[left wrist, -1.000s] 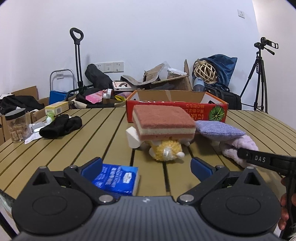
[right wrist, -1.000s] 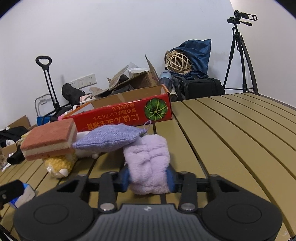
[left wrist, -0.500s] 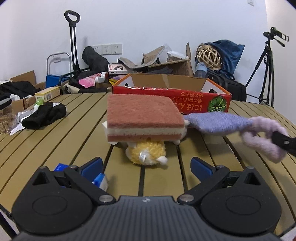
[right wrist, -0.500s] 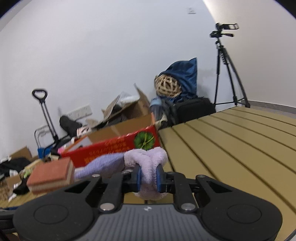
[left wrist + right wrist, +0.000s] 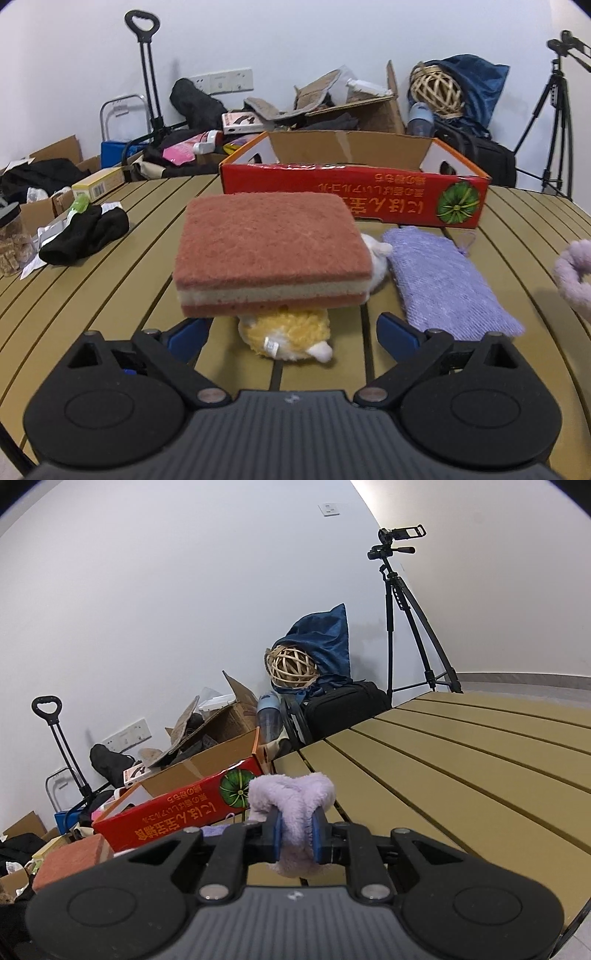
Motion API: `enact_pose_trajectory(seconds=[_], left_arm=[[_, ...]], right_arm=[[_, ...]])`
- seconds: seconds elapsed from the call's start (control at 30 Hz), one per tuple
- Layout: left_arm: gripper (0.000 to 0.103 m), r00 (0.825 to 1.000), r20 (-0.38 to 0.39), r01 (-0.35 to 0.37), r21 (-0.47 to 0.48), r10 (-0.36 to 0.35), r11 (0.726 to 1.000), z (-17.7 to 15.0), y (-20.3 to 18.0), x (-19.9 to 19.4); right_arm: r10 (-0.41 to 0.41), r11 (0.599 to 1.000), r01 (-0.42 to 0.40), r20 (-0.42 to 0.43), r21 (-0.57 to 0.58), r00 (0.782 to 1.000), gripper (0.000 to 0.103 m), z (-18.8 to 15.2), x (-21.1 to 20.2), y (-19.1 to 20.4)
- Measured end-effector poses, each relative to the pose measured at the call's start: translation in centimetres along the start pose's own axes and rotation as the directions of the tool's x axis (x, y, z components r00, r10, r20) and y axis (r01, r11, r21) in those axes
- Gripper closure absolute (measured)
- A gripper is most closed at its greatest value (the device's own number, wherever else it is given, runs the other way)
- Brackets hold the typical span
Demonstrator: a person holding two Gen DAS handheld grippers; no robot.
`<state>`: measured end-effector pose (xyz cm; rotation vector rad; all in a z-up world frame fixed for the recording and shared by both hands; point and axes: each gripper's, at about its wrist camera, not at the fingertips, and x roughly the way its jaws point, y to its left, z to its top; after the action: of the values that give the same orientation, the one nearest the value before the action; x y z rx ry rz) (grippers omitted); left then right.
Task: Collect trash
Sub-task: 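Lift the lavender towel with the right gripper while the left gripper grasps the yellow-white plush toy, then lift the yellow-white plush toy off the table with the left gripper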
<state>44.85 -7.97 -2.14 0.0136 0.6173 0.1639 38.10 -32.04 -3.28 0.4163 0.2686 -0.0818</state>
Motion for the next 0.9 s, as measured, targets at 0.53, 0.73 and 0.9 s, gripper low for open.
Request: enact_pose_trajectory(seconds=[0.53, 0.73, 0.9], left_arm=[[0.053, 0.998, -0.067, -0.001, -0.075, -0.004, 0.997, 0.7, 1.3, 2.4], [0.054, 0.997, -0.032, 0.065, -0.151, -0.070, 0.986, 1.6, 3.3, 0.7], [0.054, 0.990, -0.025, 0.130, -0.209, -0.138, 0.969, 2.4, 4.9, -0.8]], right_arm=[[0.011, 1.000, -0.011, -0.007, 0.010, 1.000, 0.088, -0.3, 0.1, 0.1], [0.015, 1.000, -0.015, -0.009, 0.010, 1.000, 0.088, -0.3, 0.2, 0.1], [0.018, 1.000, -0.018, -0.012, 0.015, 1.000, 0.088, -0.3, 0.2, 0.0]])
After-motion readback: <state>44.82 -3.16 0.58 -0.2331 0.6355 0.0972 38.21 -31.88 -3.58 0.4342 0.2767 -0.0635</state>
